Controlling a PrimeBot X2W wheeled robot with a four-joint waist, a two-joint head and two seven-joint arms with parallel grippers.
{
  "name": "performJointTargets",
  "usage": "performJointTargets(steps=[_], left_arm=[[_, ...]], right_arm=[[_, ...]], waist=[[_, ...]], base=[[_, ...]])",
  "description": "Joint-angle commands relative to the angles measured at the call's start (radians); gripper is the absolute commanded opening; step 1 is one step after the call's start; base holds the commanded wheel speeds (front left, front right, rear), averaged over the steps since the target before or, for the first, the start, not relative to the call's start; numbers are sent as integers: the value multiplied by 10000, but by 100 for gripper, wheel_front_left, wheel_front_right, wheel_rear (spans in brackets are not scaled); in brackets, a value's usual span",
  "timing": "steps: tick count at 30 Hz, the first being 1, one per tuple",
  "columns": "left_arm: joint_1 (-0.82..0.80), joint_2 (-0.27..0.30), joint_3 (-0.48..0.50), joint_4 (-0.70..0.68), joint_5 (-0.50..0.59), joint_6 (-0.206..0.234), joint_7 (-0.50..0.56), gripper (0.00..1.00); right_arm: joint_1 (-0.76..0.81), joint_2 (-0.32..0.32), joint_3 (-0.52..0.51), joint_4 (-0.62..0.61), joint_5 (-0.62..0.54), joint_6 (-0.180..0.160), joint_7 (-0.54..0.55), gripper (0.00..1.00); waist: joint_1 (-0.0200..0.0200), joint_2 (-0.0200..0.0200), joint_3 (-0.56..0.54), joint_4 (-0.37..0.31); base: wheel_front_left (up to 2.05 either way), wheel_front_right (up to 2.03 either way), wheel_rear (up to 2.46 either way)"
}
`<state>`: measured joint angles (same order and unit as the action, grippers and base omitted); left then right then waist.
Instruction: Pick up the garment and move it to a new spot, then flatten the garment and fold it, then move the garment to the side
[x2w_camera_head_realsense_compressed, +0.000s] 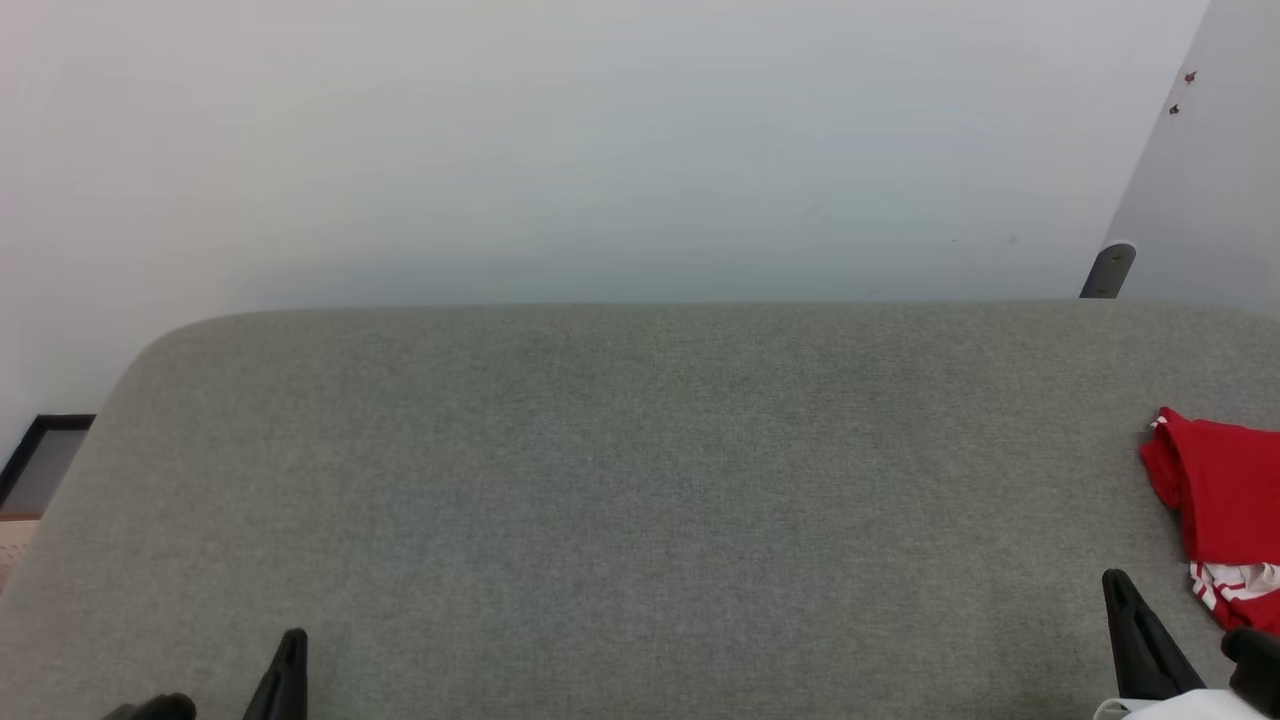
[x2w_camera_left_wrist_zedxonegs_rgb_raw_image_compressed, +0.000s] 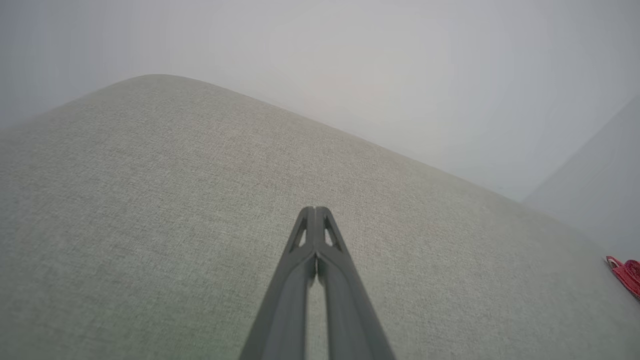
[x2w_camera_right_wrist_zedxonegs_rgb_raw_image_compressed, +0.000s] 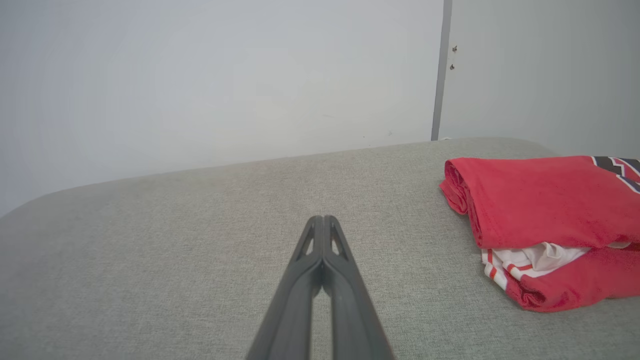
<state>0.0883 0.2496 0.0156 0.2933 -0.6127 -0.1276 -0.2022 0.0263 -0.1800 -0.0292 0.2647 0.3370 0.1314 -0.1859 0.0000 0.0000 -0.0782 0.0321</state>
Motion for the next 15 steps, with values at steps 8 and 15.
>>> performJointTargets(steps=[8, 15], left_arm=[[-473, -153, 196, -229, -1325, -9, 368, 0], [-619, -317, 265, -257, -2098, -11, 616, 0]], right_arm=[[-422, 111, -162, -213, 1699, -2, 346, 0], [-512, 215, -218, -221, 2691, -2, 575, 0]], waist=[[0, 0, 61, -24], [0, 0, 104, -41]], base=[[0, 0, 0], [0, 0, 0]])
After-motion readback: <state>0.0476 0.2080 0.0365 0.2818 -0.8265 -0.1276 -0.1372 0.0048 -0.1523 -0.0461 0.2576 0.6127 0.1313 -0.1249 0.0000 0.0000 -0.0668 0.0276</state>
